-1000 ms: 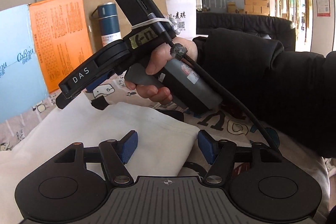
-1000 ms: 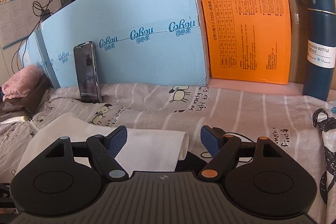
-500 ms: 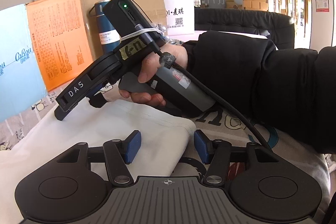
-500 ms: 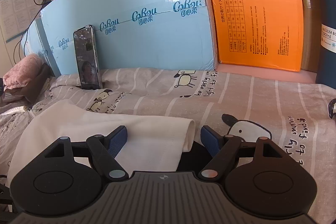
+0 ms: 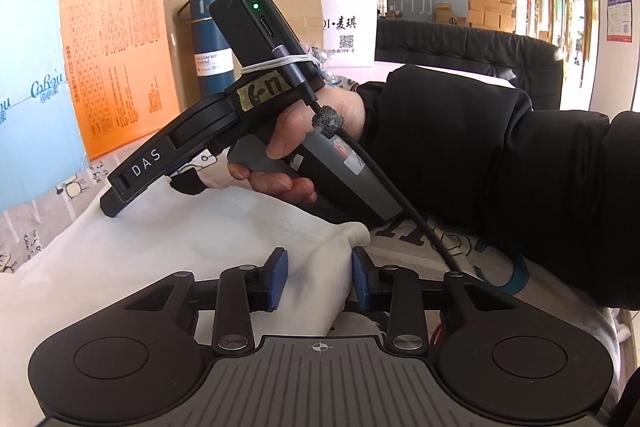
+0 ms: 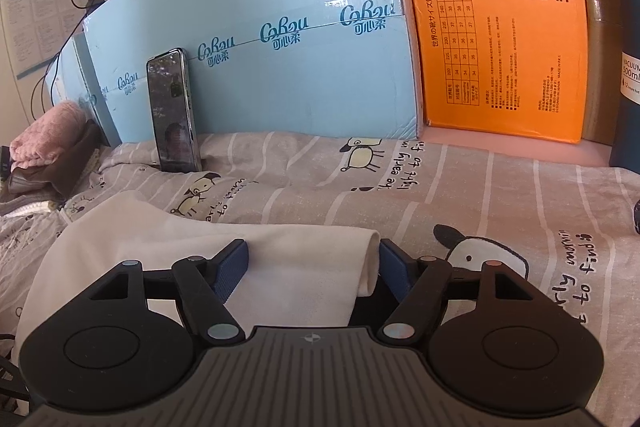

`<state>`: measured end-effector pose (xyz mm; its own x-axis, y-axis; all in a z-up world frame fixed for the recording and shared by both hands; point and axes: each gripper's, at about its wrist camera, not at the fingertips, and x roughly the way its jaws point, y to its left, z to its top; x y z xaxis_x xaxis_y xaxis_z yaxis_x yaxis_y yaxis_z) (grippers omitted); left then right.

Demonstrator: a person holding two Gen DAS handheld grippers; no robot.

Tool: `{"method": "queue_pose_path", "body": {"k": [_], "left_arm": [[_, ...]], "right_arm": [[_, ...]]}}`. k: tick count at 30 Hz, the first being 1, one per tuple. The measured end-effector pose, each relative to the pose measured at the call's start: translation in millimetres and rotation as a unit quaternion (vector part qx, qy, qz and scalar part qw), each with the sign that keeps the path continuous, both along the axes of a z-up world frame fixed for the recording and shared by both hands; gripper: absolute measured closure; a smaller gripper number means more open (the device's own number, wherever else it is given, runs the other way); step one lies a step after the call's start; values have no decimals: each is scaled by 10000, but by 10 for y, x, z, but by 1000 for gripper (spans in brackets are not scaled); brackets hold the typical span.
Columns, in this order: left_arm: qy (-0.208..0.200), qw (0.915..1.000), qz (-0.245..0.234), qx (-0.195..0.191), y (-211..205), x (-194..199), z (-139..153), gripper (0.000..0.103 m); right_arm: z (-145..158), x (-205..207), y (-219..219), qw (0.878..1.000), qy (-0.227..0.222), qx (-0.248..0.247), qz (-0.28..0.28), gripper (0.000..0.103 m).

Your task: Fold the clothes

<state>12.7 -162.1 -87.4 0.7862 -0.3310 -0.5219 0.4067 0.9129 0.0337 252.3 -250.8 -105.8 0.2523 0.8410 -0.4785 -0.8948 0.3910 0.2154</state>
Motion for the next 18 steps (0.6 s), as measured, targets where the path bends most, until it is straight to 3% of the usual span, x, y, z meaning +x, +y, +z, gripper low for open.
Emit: {"method": "queue_pose_path", "body": {"k": [3,7,12,18], "left_arm": [[19,9999,-22,-146,48,6,42,92],[42,9988,62,-489,172,-28,135,96],[-25,9962,301,-815,311,-132,213,97],[-252,9905,882,-1020,506,-337,289,97]], "right_arm": [[16,-35,-8,9998,-173,-13,-10,64],[86,-130,-19,9989,-457,-36,29,84],[271,-247,-46,9980,-625,47,-55,91],[579,-483,9,9962,-775,261,-307,92]]}}
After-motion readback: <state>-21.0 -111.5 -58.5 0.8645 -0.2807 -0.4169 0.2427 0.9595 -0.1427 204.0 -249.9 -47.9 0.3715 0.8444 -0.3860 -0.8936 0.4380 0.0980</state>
